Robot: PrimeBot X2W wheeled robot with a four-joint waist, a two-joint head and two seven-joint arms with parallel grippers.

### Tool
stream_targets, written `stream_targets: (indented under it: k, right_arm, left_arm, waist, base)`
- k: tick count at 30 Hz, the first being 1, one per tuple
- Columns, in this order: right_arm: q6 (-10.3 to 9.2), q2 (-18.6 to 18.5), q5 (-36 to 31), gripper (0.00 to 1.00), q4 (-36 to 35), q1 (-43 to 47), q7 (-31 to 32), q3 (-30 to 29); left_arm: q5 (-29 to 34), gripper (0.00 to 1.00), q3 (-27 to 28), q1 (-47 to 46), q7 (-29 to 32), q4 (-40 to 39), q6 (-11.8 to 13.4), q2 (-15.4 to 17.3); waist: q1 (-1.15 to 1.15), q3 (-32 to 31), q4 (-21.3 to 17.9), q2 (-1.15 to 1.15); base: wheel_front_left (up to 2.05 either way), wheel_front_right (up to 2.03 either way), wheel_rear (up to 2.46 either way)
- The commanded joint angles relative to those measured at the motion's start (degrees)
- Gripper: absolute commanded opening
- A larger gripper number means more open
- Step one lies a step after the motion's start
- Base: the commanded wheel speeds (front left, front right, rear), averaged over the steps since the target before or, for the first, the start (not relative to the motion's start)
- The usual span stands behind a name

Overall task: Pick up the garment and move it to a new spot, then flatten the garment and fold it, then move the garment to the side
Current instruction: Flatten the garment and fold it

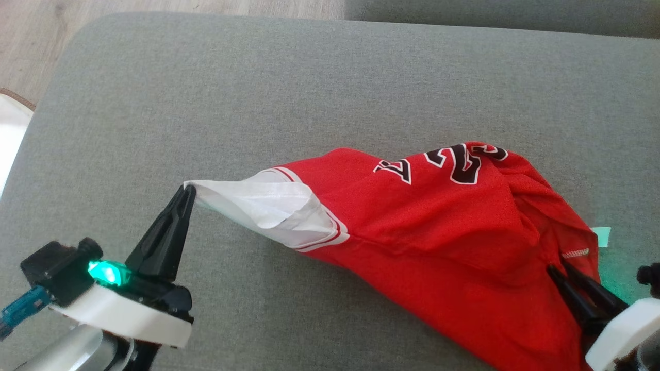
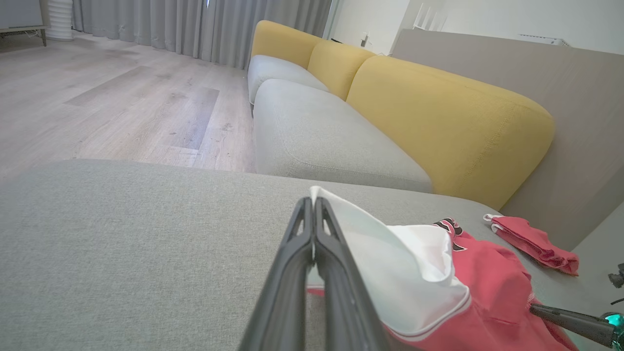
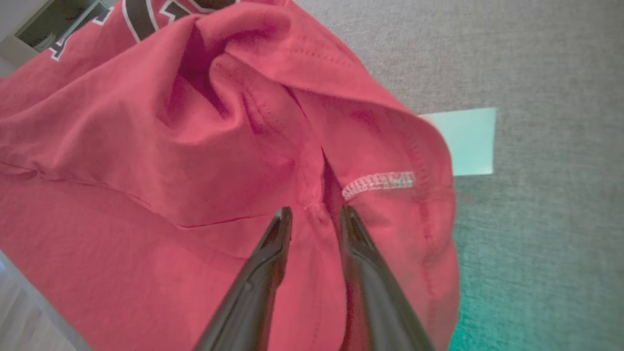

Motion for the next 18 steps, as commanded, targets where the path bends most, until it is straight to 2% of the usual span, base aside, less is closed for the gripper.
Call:
stream_targets:
  k: [1,5,8,9,10,11,15,18]
  right_arm:
    - [0.37,-2.4,0.4,0.48,-1.1,-0.9,-0.1,0.6]
    - [0.37,-2.1,0.2,0.44,0.7,-3.0,0.0,2.0]
    - [0.37,-1.9,0.4,0.34,2.2,-4.5,0.0,3.2]
    - [0.37,-1.9,0.5,0.29,2.6,-4.8,-0.1,3.5]
    - [0.37,-2.0,0.6,0.19,3.0,-5.2,-0.2,3.9]
    - [0.37,-2.0,0.7,0.01,3.3,-5.5,-0.3,4.3]
    - [0.37,-2.6,1.1,0.0,3.6,-6.4,-2.2,5.9]
    - [0.37,-3.4,3.4,0.0,2.5,-6.6,-5.8,4.9]
  left_arm:
    - [0.3,0.0,2.9,-2.4,-0.3,-1.1,0.1,1.7]
    - [0.3,0.0,2.8,-2.8,-0.2,-1.0,-0.2,1.6]
    - [0.4,0.0,2.6,-3.1,0.0,-0.9,-0.4,1.5]
    - [0.4,0.0,2.6,-3.2,0.1,-0.8,-0.4,1.4]
    - [0.4,0.0,2.5,-3.3,0.2,-0.8,-0.5,1.4]
    - [0.4,0.0,2.5,-3.3,0.2,-0.7,-0.5,1.3]
    - [0.2,0.0,2.6,-3.4,0.1,-0.3,-0.6,1.0]
    - [0.0,0.0,3.9,-3.4,-0.4,-0.2,-1.1,0.7]
  waist:
    - [0.0,0.0,0.0,0.0]
    - [0.0,0.1,0.1,0.0]
    - [0.0,0.1,0.5,0.0]
    - [0.0,0.1,0.6,0.0]
    - [0.0,0.1,0.6,0.0]
    - [0.0,0.0,0.7,0.0]
    - [0.0,-0.8,0.7,0.0]
    - [0.0,-2.2,0.3,0.0]
  base:
    - [0.0,0.0,0.0]
    - [0.0,0.0,0.0]
    - [0.0,0.0,0.0]
    - [0.0,0.0,0.0]
    - [0.0,0.0,0.0]
    - [0.0,0.0,0.0]
    - [0.0,0.0,0.0]
    - [0.0,0.0,0.0]
